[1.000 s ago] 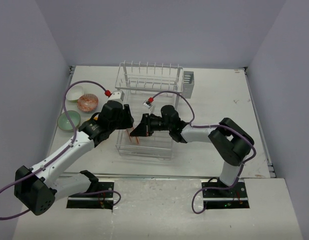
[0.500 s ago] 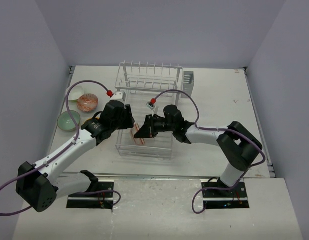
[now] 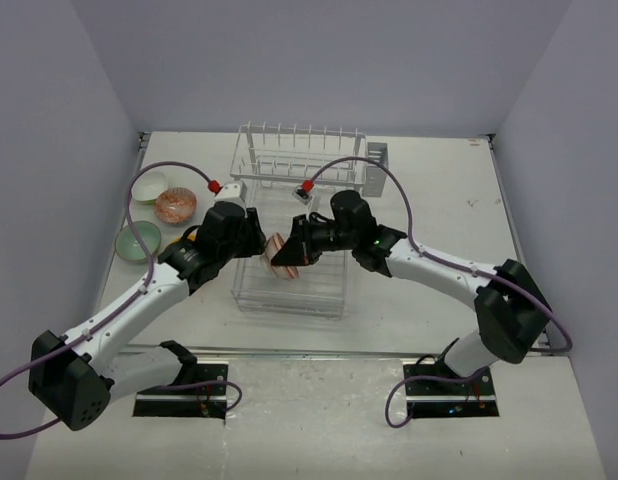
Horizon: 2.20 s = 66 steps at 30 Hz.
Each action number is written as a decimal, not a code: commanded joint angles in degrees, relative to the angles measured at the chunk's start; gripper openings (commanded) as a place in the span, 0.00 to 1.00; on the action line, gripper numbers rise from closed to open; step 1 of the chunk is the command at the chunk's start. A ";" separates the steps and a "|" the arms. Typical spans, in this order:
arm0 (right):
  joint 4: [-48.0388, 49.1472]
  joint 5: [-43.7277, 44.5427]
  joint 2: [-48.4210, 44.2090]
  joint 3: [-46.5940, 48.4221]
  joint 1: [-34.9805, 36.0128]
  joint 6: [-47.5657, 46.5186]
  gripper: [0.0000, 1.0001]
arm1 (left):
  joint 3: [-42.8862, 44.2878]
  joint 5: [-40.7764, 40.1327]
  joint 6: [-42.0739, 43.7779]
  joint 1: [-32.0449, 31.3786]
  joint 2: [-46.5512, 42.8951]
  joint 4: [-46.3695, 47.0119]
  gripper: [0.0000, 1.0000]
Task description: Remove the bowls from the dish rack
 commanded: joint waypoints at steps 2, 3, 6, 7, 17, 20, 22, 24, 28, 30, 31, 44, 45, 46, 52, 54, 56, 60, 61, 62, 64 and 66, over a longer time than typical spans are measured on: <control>-5.71 2.86 -7.09 10.25 0.12 -7.30 0.00 | 1.70 0.86 0.36 -0.67 -1.94 1.11 0.50; -7.12 4.17 -7.97 10.71 0.12 -8.78 0.00 | 1.70 0.69 0.36 -0.67 -2.46 0.94 0.50; -12.92 7.69 -12.63 10.80 0.21 -10.64 0.00 | 1.53 0.60 0.45 -0.67 -3.51 0.85 0.50; -15.90 10.57 -13.68 10.71 0.21 -12.30 0.00 | 1.53 0.43 0.45 -0.67 -3.61 0.94 0.50; -26.72 29.63 -25.99 2.45 -2.95 -17.23 0.00 | 1.79 0.60 0.53 -0.59 -4.49 1.29 0.50; -30.86 37.57 -27.14 1.58 -3.74 -18.29 0.00 | 1.70 0.51 0.62 -0.67 -5.01 1.20 0.50; -33.22 43.55 -27.23 0.08 -7.16 -17.41 0.00 | 1.88 0.07 0.71 -0.67 -5.45 1.03 0.50; -34.90 50.02 -27.23 -1.24 -10.06 -16.98 0.00 | 2.14 -0.37 0.80 -0.67 -5.89 0.76 0.50; -37.71 56.11 -28.90 -4.14 -15.95 -16.88 0.00 | 2.93 -0.89 1.15 -0.67 -6.33 0.15 0.50; -39.47 57.97 -28.29 -4.23 -19.54 -14.44 0.00 | 3.37 -1.42 1.33 -0.67 -6.24 -0.38 0.50; -41.13 60.50 -27.59 -3.97 -20.35 -13.81 0.00 | 3.55 -1.68 1.41 -0.67 -6.24 -0.56 0.51; -41.41 61.85 -5.09 2.89 -45.49 -9.85 0.00 | 4.87 -1.07 2.12 -0.67 -4.84 -1.79 0.56; -42.02 61.23 -4.30 3.59 -48.63 -9.68 0.00 | 4.78 -0.90 2.12 -0.67 -4.92 -1.79 0.56; -41.94 61.40 -3.85 3.68 -49.35 -9.76 0.00 | 4.43 -0.90 2.12 -0.67 -5.01 -1.70 0.56; -40.89 60.44 -1.48 4.20 -53.14 -10.03 0.00 | 5.31 -0.10 2.47 -0.67 -5.27 -2.93 0.57; -40.80 60.26 0.36 4.99 -53.05 -10.38 0.00 | 5.13 -0.37 2.47 -0.67 -6.68 -3.19 0.59; -40.98 60.09 1.42 5.44 -53.05 -10.47 0.00 | 4.52 -0.72 2.47 -0.67 -7.91 -3.28 0.62; -40.27 59.21 3.35 5.09 -53.14 -10.64 0.00 | 4.34 -0.55 2.47 -0.67 -8.35 -3.72 0.68; -40.01 59.21 3.53 5.09 -53.14 -10.73 0.00 | 4.25 -0.20 2.47 -0.59 -8.35 -3.72 0.69; -39.92 59.12 3.53 5.00 -53.05 -10.73 0.00 | 4.16 0.07 2.47 -0.67 -8.53 -3.63 0.72; -39.66 58.68 4.06 5.09 -53.05 -10.91 0.00 | 4.16 0.42 2.47 -0.67 -8.62 -3.63 0.75; -39.39 57.98 4.59 5.09 -53.05 -11.17 0.00 | 4.16 0.25 2.47 -0.59 -8.88 -3.63 0.77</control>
